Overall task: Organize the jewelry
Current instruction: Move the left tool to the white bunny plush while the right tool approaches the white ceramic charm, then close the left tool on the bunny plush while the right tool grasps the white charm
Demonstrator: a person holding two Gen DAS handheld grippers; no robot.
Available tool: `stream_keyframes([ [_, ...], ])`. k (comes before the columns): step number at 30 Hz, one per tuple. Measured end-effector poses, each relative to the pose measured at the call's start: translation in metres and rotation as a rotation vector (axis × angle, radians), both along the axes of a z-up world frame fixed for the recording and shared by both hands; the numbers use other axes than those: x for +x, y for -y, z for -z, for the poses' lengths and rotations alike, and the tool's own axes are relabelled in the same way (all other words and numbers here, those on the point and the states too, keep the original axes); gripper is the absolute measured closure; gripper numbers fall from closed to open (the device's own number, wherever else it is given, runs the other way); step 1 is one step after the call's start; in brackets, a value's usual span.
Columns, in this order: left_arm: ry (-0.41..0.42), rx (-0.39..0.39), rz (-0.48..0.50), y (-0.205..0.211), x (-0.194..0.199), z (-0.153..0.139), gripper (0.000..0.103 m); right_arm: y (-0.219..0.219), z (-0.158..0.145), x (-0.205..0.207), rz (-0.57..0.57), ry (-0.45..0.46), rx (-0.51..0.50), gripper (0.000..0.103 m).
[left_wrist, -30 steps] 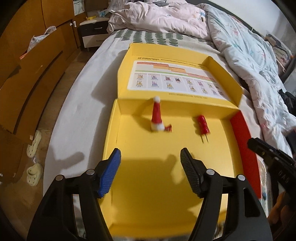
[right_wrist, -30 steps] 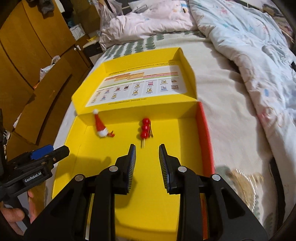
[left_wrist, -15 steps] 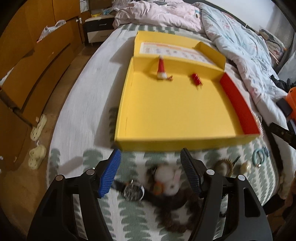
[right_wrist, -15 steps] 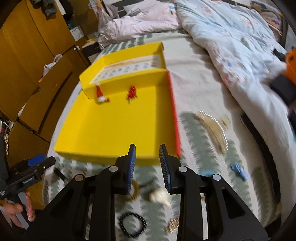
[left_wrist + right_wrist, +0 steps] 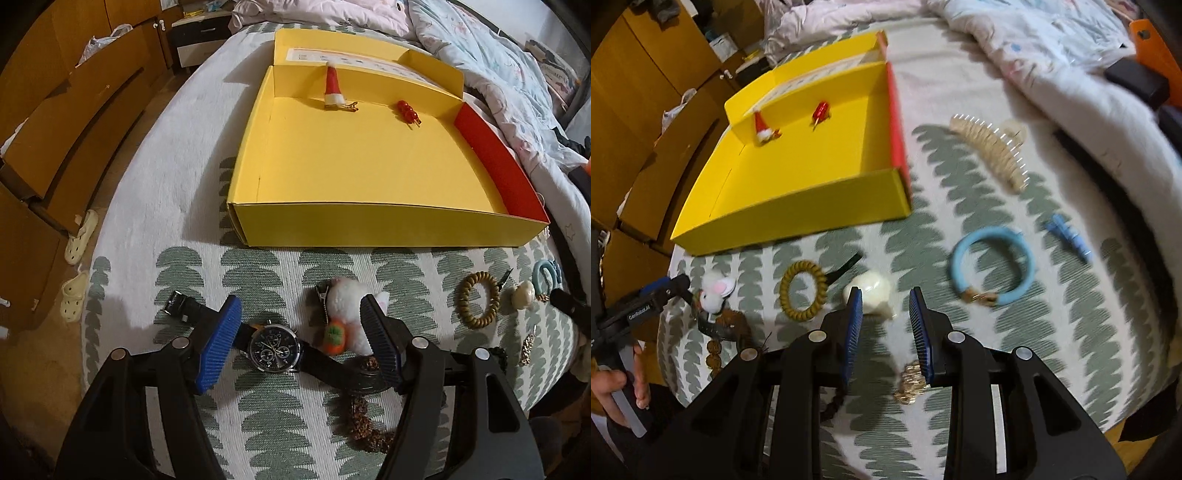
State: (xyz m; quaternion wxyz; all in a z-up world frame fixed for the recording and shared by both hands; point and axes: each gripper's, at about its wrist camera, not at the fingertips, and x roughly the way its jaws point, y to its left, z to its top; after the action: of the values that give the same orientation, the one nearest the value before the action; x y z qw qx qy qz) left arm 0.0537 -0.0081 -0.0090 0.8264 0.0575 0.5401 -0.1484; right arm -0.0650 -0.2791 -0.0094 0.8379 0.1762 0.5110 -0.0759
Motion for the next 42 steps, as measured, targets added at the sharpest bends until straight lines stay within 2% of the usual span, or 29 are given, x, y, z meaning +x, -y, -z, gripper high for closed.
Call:
stream_keyframes([
  [7,-0.014,0.015,0.000,0.000,-0.001,0.010,0.036,-0.014,0.009,0.011,-0.015,-0.010,-0.012,0.072],
  [16,-0.040,0.019,0.022,0.010,0.000,0.019,0.036,-0.010,0.017,0.019,-0.005,-0.020,-0.018,0.072],
  [24,-0.056,0.001,0.039,0.016,0.001,0.021,0.036,-0.011,0.023,0.024,-0.006,-0.025,-0.034,0.056],
  [36,-0.077,0.032,0.067,0.035,0.000,0.032,0.036,-0.013,0.038,0.031,-0.014,-0.049,-0.041,0.056],
  [42,-0.117,0.023,0.060,0.035,0.004,0.040,0.036,-0.014,0.042,0.033,-0.025,-0.064,-0.039,0.056],
])
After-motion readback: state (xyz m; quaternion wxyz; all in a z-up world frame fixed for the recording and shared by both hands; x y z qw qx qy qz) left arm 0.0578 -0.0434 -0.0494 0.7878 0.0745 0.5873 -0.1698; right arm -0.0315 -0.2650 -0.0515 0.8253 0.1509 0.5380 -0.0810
